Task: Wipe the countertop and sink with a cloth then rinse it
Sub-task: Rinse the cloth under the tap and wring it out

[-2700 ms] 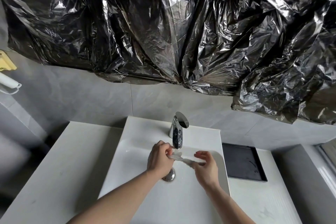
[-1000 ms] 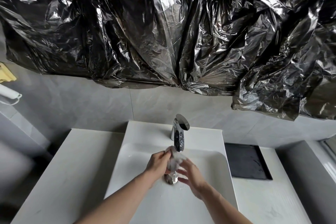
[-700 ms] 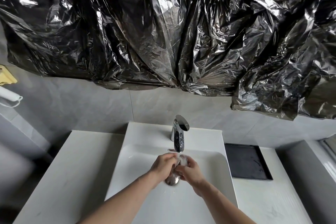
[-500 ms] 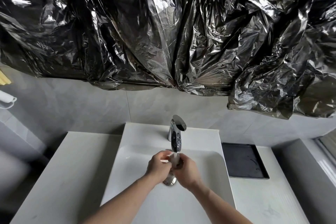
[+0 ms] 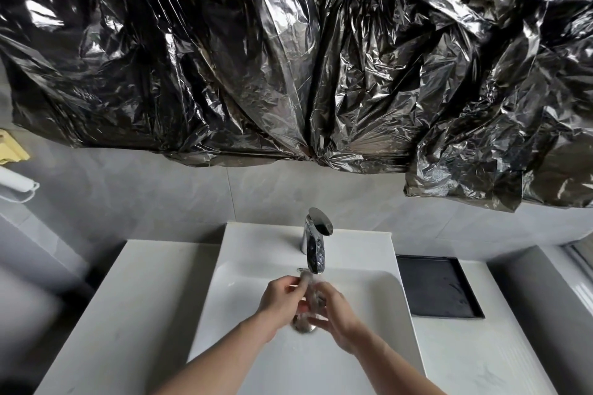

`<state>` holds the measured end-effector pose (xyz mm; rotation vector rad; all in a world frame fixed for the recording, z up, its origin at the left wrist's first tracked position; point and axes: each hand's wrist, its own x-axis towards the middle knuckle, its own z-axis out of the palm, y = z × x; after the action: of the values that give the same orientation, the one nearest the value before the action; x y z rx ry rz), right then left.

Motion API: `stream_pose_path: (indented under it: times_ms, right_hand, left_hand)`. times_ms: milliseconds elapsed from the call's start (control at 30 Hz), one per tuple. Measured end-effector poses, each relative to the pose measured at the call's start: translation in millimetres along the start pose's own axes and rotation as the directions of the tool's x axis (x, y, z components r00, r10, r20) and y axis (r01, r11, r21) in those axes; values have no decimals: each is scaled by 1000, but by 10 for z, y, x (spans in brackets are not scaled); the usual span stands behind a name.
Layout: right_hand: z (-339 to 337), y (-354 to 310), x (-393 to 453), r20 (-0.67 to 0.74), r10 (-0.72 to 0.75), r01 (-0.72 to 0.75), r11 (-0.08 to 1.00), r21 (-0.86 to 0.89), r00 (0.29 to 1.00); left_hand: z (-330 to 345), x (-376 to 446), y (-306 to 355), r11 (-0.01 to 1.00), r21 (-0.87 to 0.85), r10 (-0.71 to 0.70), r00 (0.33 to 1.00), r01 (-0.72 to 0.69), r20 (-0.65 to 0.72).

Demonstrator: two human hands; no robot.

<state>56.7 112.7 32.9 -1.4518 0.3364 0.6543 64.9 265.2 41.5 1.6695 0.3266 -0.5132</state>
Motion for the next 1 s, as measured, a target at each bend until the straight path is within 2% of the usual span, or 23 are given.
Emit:
stream_pose_path:
  times_ms: [100,167,200,267,467,567,667,733,867,1000]
  right_hand:
    - [34,4,48,-25,18,-17,998,64,1000]
    - [44,-8,56,-94,24,-14,995,102,995]
    - [44,-15,58,-121,36,-22,994,111,992]
    - [38,-26,93,-141,55,-43,995,87,989]
    - [153,-128,191,-53,30,-27,998,62,998]
    - [197,-136,172,-29,-11,8,995,-103,1000]
    - [214,-110,109,-50,5,-12,990,-140,999]
    - [190,-124,87,-96,24,-37,990,-136,995]
    - [101,-165,113,-110,8,-17,997,-80,994]
    - [36,-218,24,-97,-23,6,985,-170,995]
  left_hand:
    - [-109,-45,50,965,241,71,988,-103,137]
    - [-173,-91,87,888,403,124,961,-219,248]
    - [-200,-126,110,837,473,155,948,-276,278]
    - [-283,-138,104,770,565,163,948,-296,274]
    - [-494,-19,241,721,626,303,948,-297,101]
    - [-444,-112,545,658,649,466,883,-381,47]
    - [-309,-230,879,533,667,592,793,-521,147]
    - [-211,-248,1014,495,669,597,777,-554,202]
    - [-135,-198,1051,489,702,515,821,-518,247]
    - [-173,-199,942,478,708,496,825,-520,272]
